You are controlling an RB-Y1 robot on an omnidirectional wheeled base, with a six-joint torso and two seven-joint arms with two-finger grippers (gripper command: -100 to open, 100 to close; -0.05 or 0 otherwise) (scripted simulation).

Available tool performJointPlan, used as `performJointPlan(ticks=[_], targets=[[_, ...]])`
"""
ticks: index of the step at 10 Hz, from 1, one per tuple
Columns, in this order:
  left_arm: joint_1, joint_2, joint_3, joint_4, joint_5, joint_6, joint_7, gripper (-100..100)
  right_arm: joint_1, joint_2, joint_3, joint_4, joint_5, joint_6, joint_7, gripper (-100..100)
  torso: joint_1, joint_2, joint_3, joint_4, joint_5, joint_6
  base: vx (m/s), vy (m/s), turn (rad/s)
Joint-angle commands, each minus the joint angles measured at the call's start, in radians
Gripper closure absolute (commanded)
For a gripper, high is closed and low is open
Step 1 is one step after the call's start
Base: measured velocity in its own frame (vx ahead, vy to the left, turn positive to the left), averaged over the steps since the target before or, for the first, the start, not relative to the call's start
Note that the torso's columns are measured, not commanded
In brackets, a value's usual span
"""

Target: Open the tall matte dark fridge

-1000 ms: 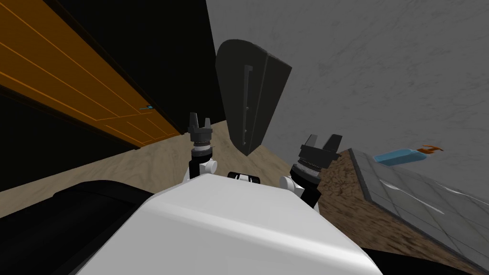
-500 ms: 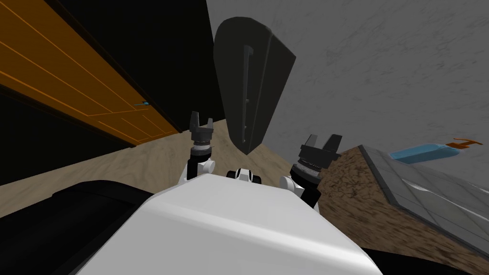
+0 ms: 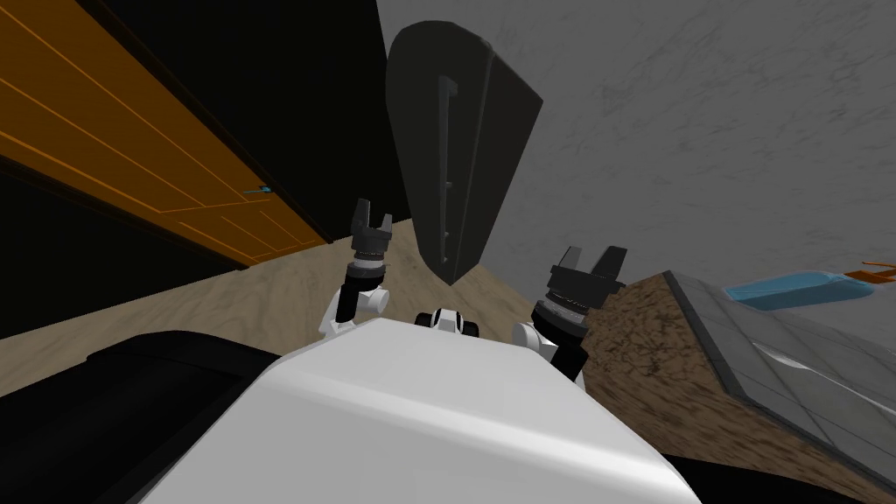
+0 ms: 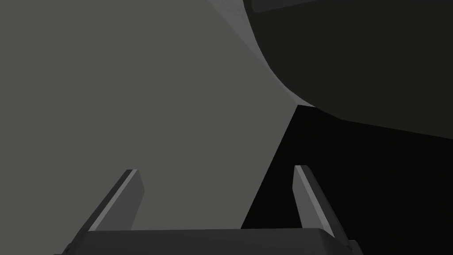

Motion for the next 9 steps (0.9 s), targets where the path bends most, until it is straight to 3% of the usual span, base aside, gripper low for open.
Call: performJointPlan(ticks=[1, 9], targets=[[-0.028, 0.020, 0.023, -0.006, -0.005, 0.069, 0.027, -100, 0.000, 0.000, 0.000, 0.000, 0.000, 0.000, 0.000, 0, 0.000, 0.001, 0.000, 0.000, 0.000, 0.000, 0.051, -0.067, 0.023], [-0.112, 0.051, 0.097, -0.027, -0.018, 0.253, 0.105, -100, 0.000, 0.000, 0.000, 0.000, 0.000, 0.000, 0.000, 0, -0.001, 0.001, 0.000, 0.000, 0.000, 0.000, 0.059, -0.072, 0.022]])
